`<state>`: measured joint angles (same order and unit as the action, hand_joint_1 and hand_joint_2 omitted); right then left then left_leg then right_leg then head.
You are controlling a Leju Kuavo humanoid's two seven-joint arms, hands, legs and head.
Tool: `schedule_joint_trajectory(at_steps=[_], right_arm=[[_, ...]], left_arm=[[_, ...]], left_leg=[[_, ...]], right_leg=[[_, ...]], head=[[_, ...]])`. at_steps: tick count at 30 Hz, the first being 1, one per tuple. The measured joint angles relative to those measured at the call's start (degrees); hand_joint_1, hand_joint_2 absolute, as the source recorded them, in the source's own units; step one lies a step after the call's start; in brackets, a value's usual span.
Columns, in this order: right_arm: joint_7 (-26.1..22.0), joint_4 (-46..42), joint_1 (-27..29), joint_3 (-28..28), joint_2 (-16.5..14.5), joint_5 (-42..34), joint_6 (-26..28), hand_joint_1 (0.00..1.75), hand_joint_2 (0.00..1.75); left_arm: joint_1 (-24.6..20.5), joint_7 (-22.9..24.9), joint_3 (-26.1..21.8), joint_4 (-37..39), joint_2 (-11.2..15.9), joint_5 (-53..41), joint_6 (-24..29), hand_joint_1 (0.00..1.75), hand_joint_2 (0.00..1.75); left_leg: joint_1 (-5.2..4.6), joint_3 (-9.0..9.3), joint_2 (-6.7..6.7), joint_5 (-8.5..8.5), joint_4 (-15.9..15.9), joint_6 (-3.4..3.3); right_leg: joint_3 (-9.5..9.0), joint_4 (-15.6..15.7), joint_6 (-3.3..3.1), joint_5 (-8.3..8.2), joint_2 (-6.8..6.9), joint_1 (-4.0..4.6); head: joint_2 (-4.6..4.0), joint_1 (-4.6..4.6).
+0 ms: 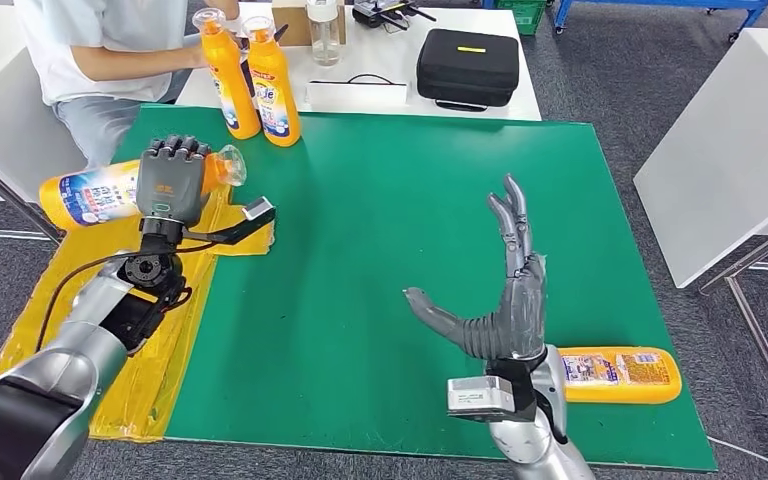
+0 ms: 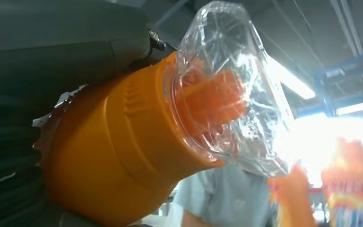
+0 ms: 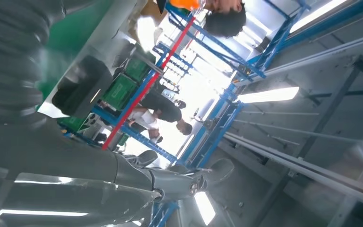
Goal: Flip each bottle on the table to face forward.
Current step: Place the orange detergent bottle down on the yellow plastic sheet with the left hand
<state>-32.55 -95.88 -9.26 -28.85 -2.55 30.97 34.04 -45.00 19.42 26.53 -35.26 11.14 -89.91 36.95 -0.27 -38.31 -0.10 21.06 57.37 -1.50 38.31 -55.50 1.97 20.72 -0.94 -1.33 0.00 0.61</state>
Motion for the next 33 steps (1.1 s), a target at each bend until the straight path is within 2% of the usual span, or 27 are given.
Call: schedule_joint_trajectory(at_steps=[3,6,13,17,22,26,29,33], right_arm=[[-0.76,-0.29,0.88,1.16,1.38,-0.96,-0.55,0.0,1.75],[-1.09,-0.32,1.52,2.09,2.36,-1.4,-0.62,0.0,1.75],[-1.14,-0.32,1.66,2.58,2.95,-1.53,-0.65,0.0,1.75],[-1.17,-0.32,2.87,3.59,3.29,-2.73,-1.46,0.0,1.75],[-1.8,-0.28,5.45,5.57,3.67,-3.91,-2.72,0.0,1.75],[-1.67,-0.03,6.06,6.55,3.67,-3.62,-3.4,0.0,1.75],[-1.18,0.36,5.96,6.82,3.47,-2.97,-3.75,0.0,1.75],[-0.23,1.36,4.77,6.82,3.12,-2.39,-4.43,0.0,1.75]], left_arm=[[-0.69,0.38,6.02,5.17,2.92,-0.03,-0.95,1.75,1.75],[-0.71,0.36,9.47,8.46,4.83,0.01,-0.92,1.75,1.75],[-0.89,0.05,12.57,11.69,6.1,0.02,-1.88,1.75,1.75],[-0.65,-3.02,12.88,13.57,6.9,1.08,-4.7,1.75,1.75],[1.6,-7.25,10.23,15.83,7.96,5.33,-3.87,1.75,1.75],[3.31,-11.14,6.94,16.51,7.44,8.18,-2.43,1.75,1.75],[4.01,-18.55,2.95,16.55,5.38,14.06,-1.97,1.75,1.75],[4.52,-31.11,-4.37,15.99,0.8,24.18,-4.46,1.75,1.75]], left_leg=[[0.0,0.0,0.14,0.03,0.0,0.03],[-0.01,-0.01,0.22,0.04,0.0,0.04],[-0.01,-0.04,0.19,0.03,0.0,0.04],[0.0,-0.03,0.2,0.04,0.0,0.05],[0.0,-0.06,0.19,0.05,-0.01,0.06],[-0.01,-0.07,0.17,0.05,0.0,0.05],[-0.02,-0.08,0.08,0.04,0.0,0.04],[-0.05,-0.1,-0.01,0.03,0.0,0.02]], right_leg=[[0.05,0.0,0.0,-0.01,-0.1,0.0],[0.12,0.0,-0.01,-0.01,-0.16,-0.01],[0.11,0.0,-0.01,0.0,-0.14,-0.01],[0.09,0.0,-0.01,0.0,-0.14,-0.01],[0.13,0.0,-0.07,0.05,-0.14,-0.01],[0.17,0.01,-0.08,0.06,-0.13,-0.01],[0.14,0.01,-0.08,0.06,-0.07,-0.02],[0.09,0.01,-0.03,0.02,-0.02,-0.04]], head=[[0.0,-0.01],[0.0,-0.01],[0.0,-0.01],[0.0,0.0],[0.0,-0.01],[0.0,-0.01],[0.0,-0.01],[0.0,0.0]])
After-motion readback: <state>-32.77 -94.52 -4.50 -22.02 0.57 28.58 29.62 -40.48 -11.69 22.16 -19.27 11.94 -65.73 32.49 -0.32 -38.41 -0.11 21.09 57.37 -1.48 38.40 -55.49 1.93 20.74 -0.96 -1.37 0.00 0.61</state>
